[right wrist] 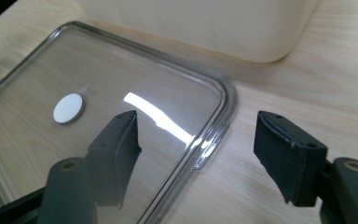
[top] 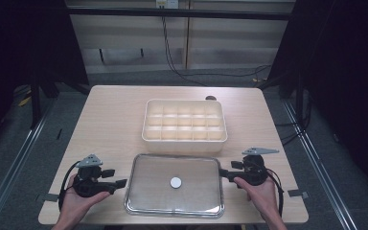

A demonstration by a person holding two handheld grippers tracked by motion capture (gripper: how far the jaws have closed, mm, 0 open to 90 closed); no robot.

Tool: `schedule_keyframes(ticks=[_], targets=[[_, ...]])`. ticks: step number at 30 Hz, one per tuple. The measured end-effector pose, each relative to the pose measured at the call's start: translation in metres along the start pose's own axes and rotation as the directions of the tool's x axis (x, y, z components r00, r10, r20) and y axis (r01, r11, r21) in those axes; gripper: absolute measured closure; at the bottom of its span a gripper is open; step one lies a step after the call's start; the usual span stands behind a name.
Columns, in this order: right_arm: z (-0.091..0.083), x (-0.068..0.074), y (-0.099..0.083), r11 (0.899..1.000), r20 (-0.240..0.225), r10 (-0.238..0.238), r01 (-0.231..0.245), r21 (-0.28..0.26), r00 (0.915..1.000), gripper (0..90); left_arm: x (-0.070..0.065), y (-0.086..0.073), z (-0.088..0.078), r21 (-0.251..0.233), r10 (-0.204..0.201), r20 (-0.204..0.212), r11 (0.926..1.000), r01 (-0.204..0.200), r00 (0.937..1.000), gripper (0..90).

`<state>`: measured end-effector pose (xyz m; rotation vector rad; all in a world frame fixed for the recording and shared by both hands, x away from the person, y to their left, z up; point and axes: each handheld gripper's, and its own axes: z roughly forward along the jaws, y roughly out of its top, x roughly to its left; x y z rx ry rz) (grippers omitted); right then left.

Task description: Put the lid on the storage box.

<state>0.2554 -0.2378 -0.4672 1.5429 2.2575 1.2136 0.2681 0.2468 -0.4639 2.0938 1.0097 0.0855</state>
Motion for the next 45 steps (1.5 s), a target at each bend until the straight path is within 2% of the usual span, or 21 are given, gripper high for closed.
schedule_keyframes(ticks=[4,6,7,8,9,11,13,14,16,19,22,23,25,26,31,33,35,37,39,41,45], targets=[[0.006,0.002,0.003,1.000,-0.010,-0.007,0.007,0.020,0.9999,33.8,0.004,-0.002,0.003,-0.006,-0.005,0.004,1.0000,0.005,1.0000,31.5],[0.010,0.002,0.003,1.000,0.025,-0.015,0.015,0.016,0.9996,34.3,0.006,-0.004,0.006,0.018,-0.010,0.009,0.9998,0.010,0.9999,31.5],[0.013,0.002,0.003,1.000,0.053,-0.014,0.013,0.015,0.9985,36.5,0.005,-0.005,0.008,0.014,-0.027,0.014,0.9995,0.027,0.9995,31.3],[0.014,0.000,0.004,1.000,0.046,-0.001,0.000,0.020,0.9989,39.5,0.005,-0.005,0.008,0.028,-0.013,0.015,0.9995,0.012,0.9998,31.2],[0.017,-0.001,0.004,1.000,0.016,0.018,-0.018,0.016,0.9997,39.0,0.006,-0.005,0.008,0.036,-0.011,0.017,0.9993,0.010,0.9998,31.2],[0.022,-0.001,0.005,0.997,0.000,0.041,-0.041,0.060,0.9992,37.6,0.004,-0.003,0.011,0.042,-0.024,0.033,0.9989,0.023,0.9992,31.2],[0.023,-0.001,0.004,0.996,-0.009,0.051,-0.051,0.076,0.9986,36.1,0.002,-0.003,0.013,0.041,-0.034,0.031,0.9986,0.033,0.9989,31.2],[0.025,-0.001,0.004,0.994,-0.001,0.062,-0.062,0.093,0.9980,34.4,0.003,-0.002,0.014,0.050,-0.025,0.033,0.9985,0.023,0.9992,31.2],[0.027,-0.002,0.002,0.992,-0.006,0.078,-0.077,0.105,0.9969,31.4,-0.001,-0.002,0.016,0.040,-0.038,0.034,0.9985,0.037,0.9987,31.2],[0.028,-0.003,0.000,0.990,-0.009,0.089,-0.087,0.108,0.9960,31.2,-0.002,-0.003,0.018,0.048,-0.039,0.028,0.9981,0.037,0.9989,31.2],[0.031,-0.005,-0.001,0.988,-0.010,0.106,-0.105,0.113,0.9943,31.3,-0.001,-0.003,0.019,0.077,-0.013,0.032,0.9970,0.011,0.9994,32.2],[0.033,-0.004,-0.002,0.986,-0.011,0.119,-0.116,0.121,0.9929,33.5,-0.003,-0.004,0.020,0.069,-0.023,0.030,0.9974,0.021,0.9993,34.7],[0.034,-0.004,-0.003,0.986,-0.010,0.120,-0.118,0.115,0.9928,34.3,-0.004,-0.006,0.023,0.081,-0.033,0.044,0.9962,0.029,0.9985,35.8],[0.034,-0.003,-0.003,0.986,-0.013,0.127,-0.125,0.111,0.9918,35.2,-0.004,-0.008,0.024,0.101,-0.028,0.046,0.9946,0.024,0.9985,36.2],[0.032,-0.002,-0.007,0.984,-0.024,0.154,-0.151,0.098,0.9878,42.6,-0.005,-0.009,0.030,0.128,-0.019,0.066,0.9918,0.010,0.9977,39.9],[0.032,-0.002,-0.009,0.982,-0.028,0.167,-0.164,0.093,0.9856,43.4,-0.007,-0.008,0.032,0.112,-0.038,0.064,0.9932,0.031,0.9972,41.9],[0.032,-0.002,-0.010,0.979,-0.036,0.186,-0.183,0.089,0.9818,44.4,-0.008,-0.008,0.033,0.116,-0.029,0.075,0.9931,0.020,0.9968,45.9],[0.032,-0.002,-0.011,0.976,-0.058,0.206,-0.201,0.085,0.9768,45.3,-0.010,-0.007,0.033,0.125,-0.010,0.069,0.9922,0.001,0.9975,49.7],[0.033,-0.002,-0.013,0.973,-0.067,0.223,-0.219,0.068,0.9724,45.7,-0.013,-0.007,0.034,0.121,0.017,0.043,0.9924,-0.022,0.9989,52.8],[0.033,-0.002,-0.013,0.971,-0.069,0.236,-0.231,0.067,0.9694,45.8,-0.013,-0.007,0.034,0.121,0.018,0.041,0.9924,-0.022,0.9990,54.1],[0.033,-0.002,-0.014,0.971,-0.069,0.235,-0.231,0.059,0.9696,47.0,-0.013,-0.007,0.034,0.124,0.021,0.040,0.9919,-0.026,0.9990,55.2]])
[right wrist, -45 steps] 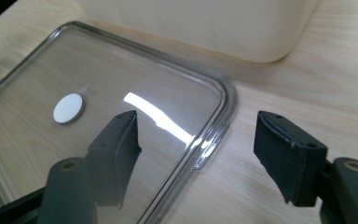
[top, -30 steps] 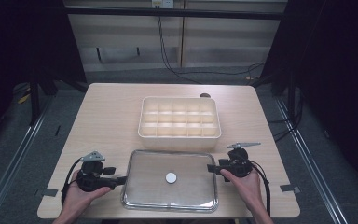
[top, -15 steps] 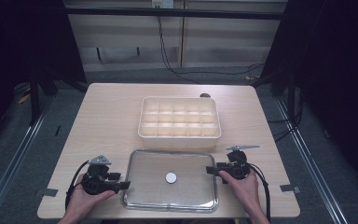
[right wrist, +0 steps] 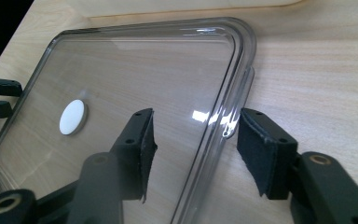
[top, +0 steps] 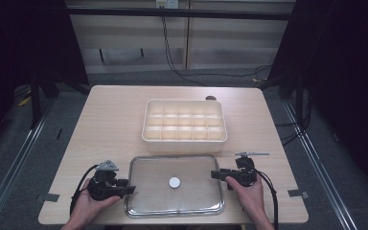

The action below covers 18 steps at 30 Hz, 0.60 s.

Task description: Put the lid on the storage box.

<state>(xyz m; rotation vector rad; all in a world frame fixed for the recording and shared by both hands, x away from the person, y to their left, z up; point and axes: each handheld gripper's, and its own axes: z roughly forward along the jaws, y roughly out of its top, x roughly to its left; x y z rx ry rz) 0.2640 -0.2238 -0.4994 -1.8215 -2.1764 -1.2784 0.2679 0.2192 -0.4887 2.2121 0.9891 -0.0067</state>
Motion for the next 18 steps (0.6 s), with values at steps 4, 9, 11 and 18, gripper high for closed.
schedule_keyframes(ticks=[4,9,11,18], targets=[[-0.001,-0.002,0.000,1.000,-0.017,0.023,-0.023,-0.001,0.9996,47.5,0.000,0.001,0.000,0.001,0.005,-0.006,1.0000,-0.005,1.0000,55.2],[-0.002,-0.009,-0.001,0.998,-0.065,0.068,-0.068,-0.002,0.9956,49.8,0.000,0.001,0.001,0.002,0.007,-0.015,1.0000,-0.006,0.9999,55.9],[-0.002,-0.010,-0.002,0.997,-0.077,0.079,-0.079,-0.005,0.9939,50.2,0.001,0.002,0.000,0.007,0.012,-0.017,0.9999,-0.012,0.9998,56.0],[-0.003,-0.014,-0.004,0.994,-0.108,0.107,-0.107,0.000,0.9884,52.2,0.001,0.002,0.000,0.009,0.016,-0.028,0.9998,-0.016,0.9995,57.1]])
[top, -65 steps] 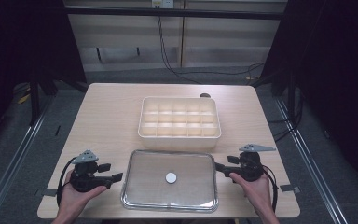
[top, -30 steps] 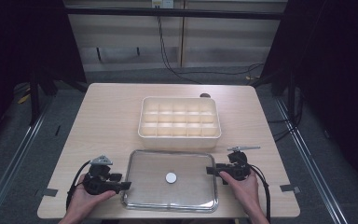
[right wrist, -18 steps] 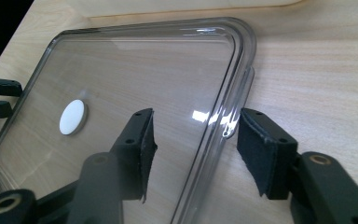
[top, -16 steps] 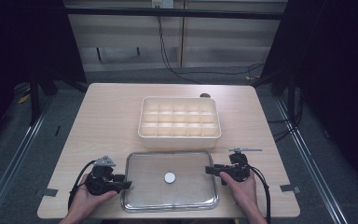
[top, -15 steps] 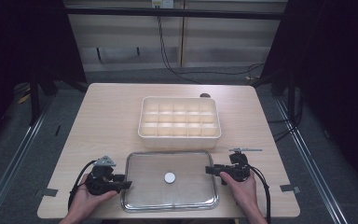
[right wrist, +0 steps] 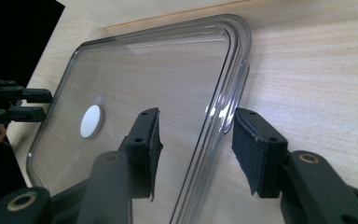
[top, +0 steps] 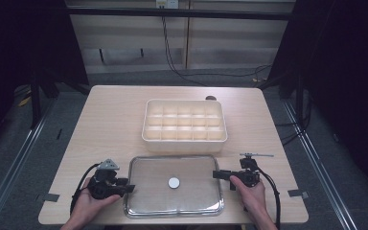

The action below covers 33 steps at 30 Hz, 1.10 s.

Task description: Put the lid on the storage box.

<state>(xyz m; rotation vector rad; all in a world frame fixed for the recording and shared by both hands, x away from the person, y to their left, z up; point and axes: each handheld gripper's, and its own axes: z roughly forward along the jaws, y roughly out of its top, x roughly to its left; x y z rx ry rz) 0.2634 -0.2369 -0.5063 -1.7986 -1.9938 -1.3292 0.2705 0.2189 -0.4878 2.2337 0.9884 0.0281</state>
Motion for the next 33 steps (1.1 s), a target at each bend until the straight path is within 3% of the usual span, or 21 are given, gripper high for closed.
schedule_keyframes(ticks=[3,6,10,13,18,20,27,28,29,30,31,33], targets=[[0.000,0.000,-0.001,1.000,0.007,-0.003,0.003,-0.011,1.0000,55.5,0.000,0.000,0.000,-0.007,-0.012,0.001,0.9999,0.012,0.9999,57.5],[0.003,0.004,-0.001,0.998,0.052,-0.057,0.059,-0.032,0.9970,53.8,0.002,0.001,0.001,-0.007,-0.018,0.012,0.9998,0.018,0.9998,57.5],[0.008,0.006,0.004,0.995,0.080,-0.084,0.088,-0.050,0.9933,51.6,0.001,0.001,0.002,-0.015,-0.013,0.004,0.9998,0.014,0.9999,57.5],[0.009,0.002,0.006,0.997,0.048,-0.065,0.067,-0.048,0.9967,50.5,0.001,0.002,0.002,-0.012,-0.018,0.000,0.9998,0.018,0.9998,57.5],[0.008,-0.007,0.005,0.999,-0.042,-0.002,0.000,-0.054,0.9991,56.8,0.004,0.002,0.000,-0.002,-0.015,-0.035,0.9999,0.015,0.9993,57.6],[0.008,-0.009,0.004,0.998,-0.065,0.023,-0.027,-0.063,0.9976,57.8,0.003,0.002,0.000,-0.001,-0.013,-0.034,0.9999,0.013,0.9993,57.6],[0.003,-0.012,0.003,0.997,-0.132,0.025,-0.035,-0.071,0.9910,67.3,0.004,0.001,0.000,-0.006,-0.017,-0.022,0.9998,0.017,0.9996,57.9],[0.006,-0.011,0.002,0.998,-0.179,0.027,-0.038,-0.055,0.9835,67.4,0.003,0.002,0.001,-0.007,-0.020,-0.005,0.9998,0.020,0.9998,57.9],[0.008,-0.007,0.000,0.998,-0.185,0.013,-0.024,-0.057,0.9826,67.5,0.002,0.002,0.000,0.000,-0.007,-0.028,1.0000,0.007,0.9996,60.7],[0.009,0.000,0.000,0.998,-0.120,0.000,-0.008,-0.066,0.9927,65.4,0.001,0.002,0.000,0.003,-0.010,-0.037,0.9999,0.010,0.9993,61.8],[0.011,0.006,0.002,0.998,-0.084,-0.038,0.034,-0.053,0.9957,62.8,0.002,0.002,0.000,-0.002,-0.021,-0.033,0.9998,0.021,0.9992,61.2],[0.010,0.005,0.003,0.998,-0.116,-0.039,0.034,-0.047,0.9925,64.6,0.006,0.001,0.000,-0.013,-0.034,-0.013,0.9993,0.034,0.9993,61.8]])
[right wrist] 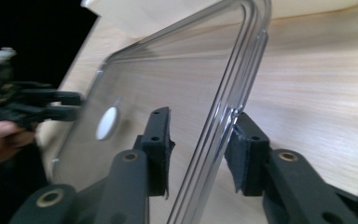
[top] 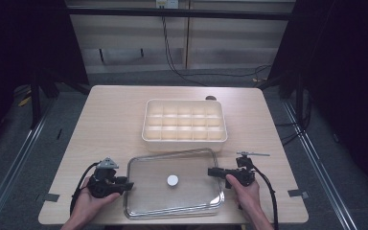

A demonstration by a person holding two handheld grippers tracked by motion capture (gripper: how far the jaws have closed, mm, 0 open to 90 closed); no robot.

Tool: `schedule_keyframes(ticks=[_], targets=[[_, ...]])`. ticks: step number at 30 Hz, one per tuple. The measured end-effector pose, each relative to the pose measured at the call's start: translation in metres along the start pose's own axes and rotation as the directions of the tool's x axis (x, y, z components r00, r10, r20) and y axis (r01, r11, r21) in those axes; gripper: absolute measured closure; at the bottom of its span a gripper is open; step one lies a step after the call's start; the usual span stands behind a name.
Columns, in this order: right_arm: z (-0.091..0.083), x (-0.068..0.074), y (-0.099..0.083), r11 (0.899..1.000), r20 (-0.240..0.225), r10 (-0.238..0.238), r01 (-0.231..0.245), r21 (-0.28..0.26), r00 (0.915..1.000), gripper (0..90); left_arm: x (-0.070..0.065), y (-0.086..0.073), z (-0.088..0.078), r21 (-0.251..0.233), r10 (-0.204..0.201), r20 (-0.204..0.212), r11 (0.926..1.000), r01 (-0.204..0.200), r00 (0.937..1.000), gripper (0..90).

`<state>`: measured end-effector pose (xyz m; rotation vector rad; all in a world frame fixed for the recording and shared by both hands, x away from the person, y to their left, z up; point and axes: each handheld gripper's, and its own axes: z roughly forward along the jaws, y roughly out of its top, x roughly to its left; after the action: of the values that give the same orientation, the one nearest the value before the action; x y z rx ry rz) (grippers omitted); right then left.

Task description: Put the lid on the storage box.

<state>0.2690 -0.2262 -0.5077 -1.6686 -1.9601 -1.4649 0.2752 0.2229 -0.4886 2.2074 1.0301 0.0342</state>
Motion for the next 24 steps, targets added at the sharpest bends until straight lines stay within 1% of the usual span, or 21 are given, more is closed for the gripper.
schedule_keyframes(ticks=[1,2,3,4,9,10,11,12,13,14,15,16,18,19,20,21,22,23,24], targets=[[-0.001,-0.001,0.000,1.000,-0.005,-0.002,0.002,0.008,1.0000,64.4,0.000,0.000,0.000,-0.002,-0.006,0.001,1.0000,0.006,1.0000,62.0],[-0.001,-0.001,0.000,1.000,-0.009,-0.007,0.007,0.013,0.9999,64.1,-0.001,0.000,0.000,0.004,0.000,-0.007,1.0000,0.000,1.0000,62.0],[0.000,-0.001,0.000,0.999,-0.009,-0.024,0.024,0.035,0.9997,62.3,-0.002,0.001,0.000,0.011,0.008,-0.009,0.9999,-0.008,0.9999,61.2],[0.000,-0.001,0.000,0.999,-0.009,-0.024,0.024,0.035,0.9997,62.3,-0.002,0.000,0.000,0.009,0.012,-0.014,0.9999,-0.012,0.9998,61.2],[0.002,-0.002,0.000,0.993,0.005,-0.068,0.067,0.092,0.9977,59.6,-0.002,0.000,0.000,0.001,0.006,-0.011,1.0000,-0.006,0.9999,60.8],[0.002,-0.002,0.000,0.993,0.007,-0.071,0.070,0.100,0.9975,59.3,-0.002,0.000,0.001,-0.005,0.004,-0.012,1.0000,-0.004,0.9999,60.8],[0.003,-0.002,0.001,0.991,0.010,-0.075,0.073,0.110,0.9971,59.5,-0.001,0.000,0.000,0.001,0.007,-0.006,1.0000,-0.007,1.0000,60.6],[0.003,-0.002,0.001,0.991,0.011,-0.080,0.078,0.112,0.9968,59.9,0.000,0.000,0.001,-0.008,-0.002,-0.001,1.0000,0.002,1.0000,60.6],[0.001,-0.003,0.001,0.991,0.014,-0.084,0.082,0.107,0.9963,62.2,0.000,0.000,0.001,-0.011,-0.006,-0.003,0.9999,0.006,1.0000,59.7],[0.000,-0.003,0.002,0.991,0.021,-0.094,0.092,0.100,0.9953,63.2,0.001,0.000,0.000,-0.009,-0.006,0.004,0.9999,0.006,1.0000,58.8],[-0.001,-0.004,0.003,0.989,0.035,-0.112,0.108,0.097,0.9931,64.7,0.001,0.000,0.000,-0.009,-0.006,0.004,0.9999,0.006,1.0000,57.6],[-0.003,-0.004,0.003,0.988,0.065,-0.126,0.120,0.095,0.9899,68.5,0.001,-0.001,-0.001,-0.006,-0.001,0.002,1.0000,0.002,1.0000,55.7],[-0.004,-0.005,0.004,0.987,0.069,-0.133,0.126,0.101,0.9887,68.8,0.003,-0.001,-0.002,-0.002,-0.004,-0.003,1.0000,0.004,1.0000,55.8],[-0.004,-0.007,0.003,0.988,0.044,-0.121,0.116,0.099,0.9917,69.2,0.003,-0.001,-0.002,-0.011,-0.018,-0.010,0.9998,0.018,0.9998,55.8],[-0.006,-0.009,0.002,0.992,0.009,-0.097,0.096,0.079,0.9952,69.4,0.003,-0.002,-0.001,-0.024,-0.027,-0.010,0.9994,0.027,0.9996,55.9],[-0.007,-0.009,0.002,0.995,-0.005,-0.084,0.084,0.062,0.9965,69.4,0.004,-0.002,-0.001,-0.021,-0.021,-0.011,0.9996,0.021,0.9997,57.1],[-0.007,-0.008,0.002,0.994,-0.008,-0.087,0.087,0.065,0.9962,69.0,0.004,-0.002,-0.001,-0.023,-0.024,-0.017,0.9995,0.023,0.9996,58.1],[-0.007,-0.007,0.002,0.994,-0.023,-0.085,0.086,0.064,0.9962,67.8,0.004,-0.002,-0.001,-0.019,-0.017,-0.016,0.9997,0.017,0.9997,58.2],[-0.005,-0.006,0.002,0.995,-0.089,-0.071,0.076,0.059,0.9935,66.3,0.003,-0.001,-0.002,-0.015,-0.018,-0.016,0.9997,0.018,0.9997,58.2]])
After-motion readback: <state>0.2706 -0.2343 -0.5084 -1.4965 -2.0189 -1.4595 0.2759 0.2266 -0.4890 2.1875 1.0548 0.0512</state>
